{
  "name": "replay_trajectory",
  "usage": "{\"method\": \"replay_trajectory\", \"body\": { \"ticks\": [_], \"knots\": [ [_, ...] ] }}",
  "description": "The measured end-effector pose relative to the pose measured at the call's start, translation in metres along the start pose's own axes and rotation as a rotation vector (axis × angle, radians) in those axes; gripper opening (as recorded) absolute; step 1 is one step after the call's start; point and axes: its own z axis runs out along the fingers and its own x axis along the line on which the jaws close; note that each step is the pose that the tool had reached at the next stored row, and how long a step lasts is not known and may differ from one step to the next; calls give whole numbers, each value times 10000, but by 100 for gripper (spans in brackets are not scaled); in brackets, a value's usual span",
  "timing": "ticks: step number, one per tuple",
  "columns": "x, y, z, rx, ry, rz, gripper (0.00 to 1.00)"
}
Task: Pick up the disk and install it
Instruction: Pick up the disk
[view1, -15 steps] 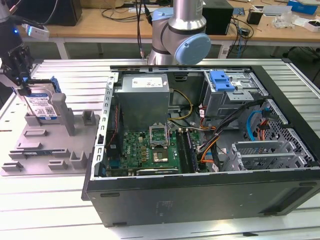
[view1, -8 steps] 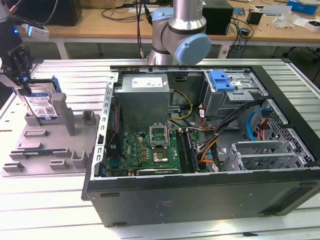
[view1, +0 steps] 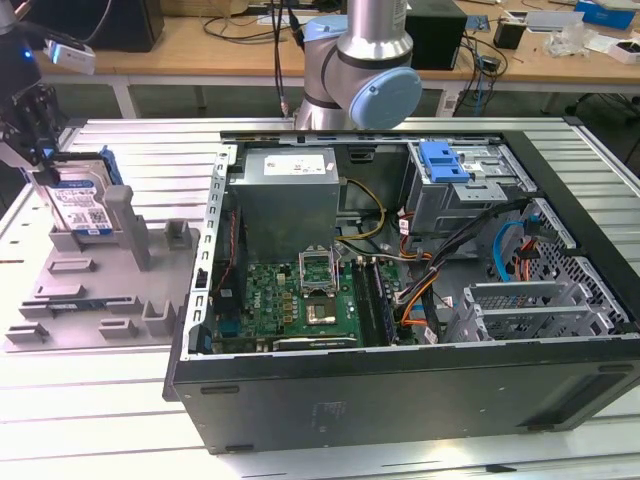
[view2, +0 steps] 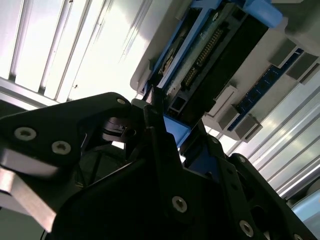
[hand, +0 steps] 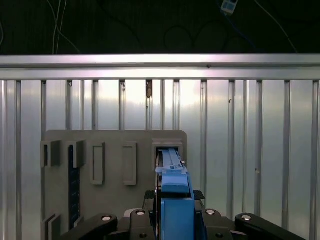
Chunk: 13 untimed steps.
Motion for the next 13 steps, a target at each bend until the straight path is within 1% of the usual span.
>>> {"method": "replay_trajectory", "body": {
  "ticks": [3,7,12,13],
  "knots": [
    [2,0,-32,-1,-1,0,37],
    [5,0,-93,0,0,0,37],
    [9,0,-179,0,0,0,37],
    [11,1,-206,0,-1,0,37]
  ]
}}
